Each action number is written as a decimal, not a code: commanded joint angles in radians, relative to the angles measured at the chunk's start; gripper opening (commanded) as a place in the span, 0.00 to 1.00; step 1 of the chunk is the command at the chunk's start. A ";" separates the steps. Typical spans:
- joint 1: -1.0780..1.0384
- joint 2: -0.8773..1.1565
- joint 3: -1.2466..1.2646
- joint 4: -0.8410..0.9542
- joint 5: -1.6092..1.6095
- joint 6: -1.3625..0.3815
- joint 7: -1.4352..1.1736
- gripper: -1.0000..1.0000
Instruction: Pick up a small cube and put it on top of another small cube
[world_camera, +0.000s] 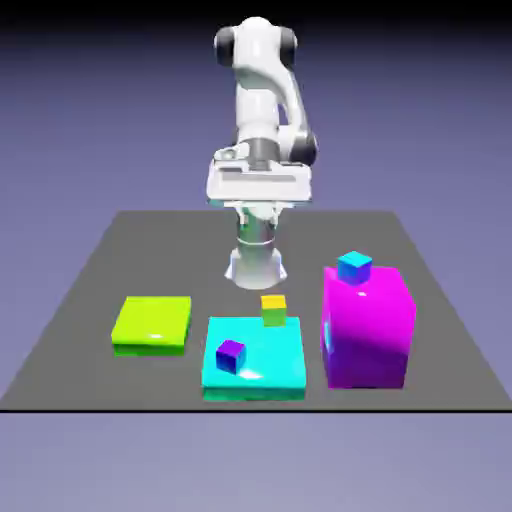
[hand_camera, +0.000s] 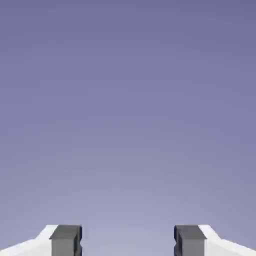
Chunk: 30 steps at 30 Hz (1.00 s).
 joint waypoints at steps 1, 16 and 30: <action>0.014 0.029 0.033 0.023 -0.043 -0.027 -0.018 0.50; 0.222 0.465 0.523 0.361 -0.696 -0.434 -0.282 0.50; 0.038 0.956 1.010 0.318 -1.105 -1.002 -0.158 0.50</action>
